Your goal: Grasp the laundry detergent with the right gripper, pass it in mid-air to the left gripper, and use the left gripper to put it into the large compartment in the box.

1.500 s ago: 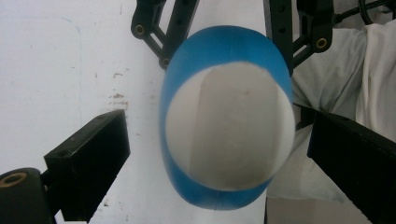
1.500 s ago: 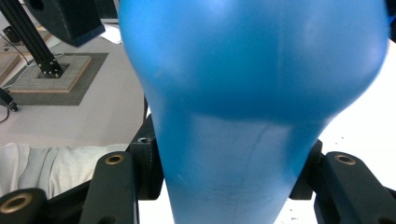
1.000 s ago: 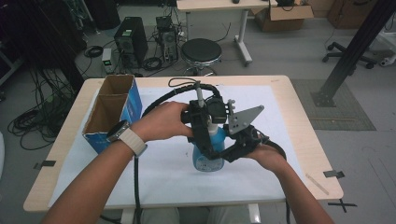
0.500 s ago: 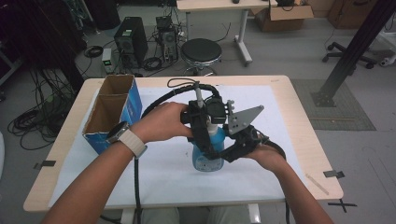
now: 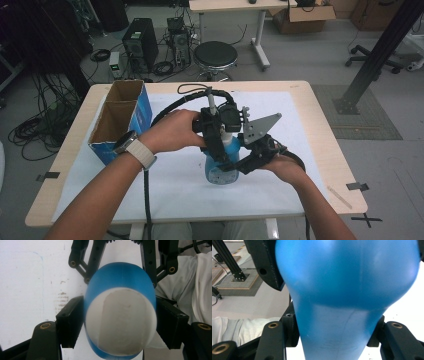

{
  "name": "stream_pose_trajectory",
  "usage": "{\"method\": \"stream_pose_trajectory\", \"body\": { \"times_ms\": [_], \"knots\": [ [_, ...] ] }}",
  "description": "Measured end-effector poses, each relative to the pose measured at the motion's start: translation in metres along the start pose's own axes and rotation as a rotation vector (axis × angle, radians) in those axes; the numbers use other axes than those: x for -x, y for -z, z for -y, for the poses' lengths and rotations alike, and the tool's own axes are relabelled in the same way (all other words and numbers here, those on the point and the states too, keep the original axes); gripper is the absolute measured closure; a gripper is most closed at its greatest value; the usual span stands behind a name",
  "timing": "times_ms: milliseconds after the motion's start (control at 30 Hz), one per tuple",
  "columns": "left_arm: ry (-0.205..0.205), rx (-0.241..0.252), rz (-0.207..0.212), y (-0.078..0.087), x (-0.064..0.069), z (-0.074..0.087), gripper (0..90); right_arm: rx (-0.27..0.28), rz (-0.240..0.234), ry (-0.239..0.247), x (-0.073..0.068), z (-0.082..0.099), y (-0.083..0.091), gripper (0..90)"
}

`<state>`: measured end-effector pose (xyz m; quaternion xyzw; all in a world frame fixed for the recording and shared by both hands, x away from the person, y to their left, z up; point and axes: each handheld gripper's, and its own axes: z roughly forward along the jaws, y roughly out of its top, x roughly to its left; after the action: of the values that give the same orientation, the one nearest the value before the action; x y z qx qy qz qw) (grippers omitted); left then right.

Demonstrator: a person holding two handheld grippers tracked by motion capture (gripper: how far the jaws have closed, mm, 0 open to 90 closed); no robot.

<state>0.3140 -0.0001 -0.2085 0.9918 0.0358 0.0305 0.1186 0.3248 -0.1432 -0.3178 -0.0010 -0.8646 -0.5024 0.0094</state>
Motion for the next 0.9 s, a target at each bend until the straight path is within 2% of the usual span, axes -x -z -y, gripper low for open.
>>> {"method": "stream_pose_trajectory", "body": {
  "times_ms": [300,667,833,867,900],
  "knots": [
    [-0.007,0.008,-0.004,0.0003,0.0008,-0.0002,37.1,-0.003,-0.001,0.003,-0.0007,0.0001,0.0001,44.6],
    [-0.023,0.009,-0.025,0.0003,0.0040,-0.0003,38.2,-0.009,-0.001,0.011,-0.0015,-0.0002,0.0000,44.5],
    [-0.005,0.030,-0.016,0.0045,0.0031,-0.0003,38.3,0.002,-0.012,0.006,-0.0015,-0.0014,0.0029,43.7],
    [0.000,0.031,-0.019,0.0044,0.0032,-0.0003,38.3,0.003,-0.009,0.005,-0.0015,-0.0017,0.0038,42.5],
    [0.001,0.016,-0.027,0.0044,0.0037,-0.0007,38.3,0.004,-0.024,-0.007,-0.0016,-0.0018,0.0060,30.2]
  ]
}}
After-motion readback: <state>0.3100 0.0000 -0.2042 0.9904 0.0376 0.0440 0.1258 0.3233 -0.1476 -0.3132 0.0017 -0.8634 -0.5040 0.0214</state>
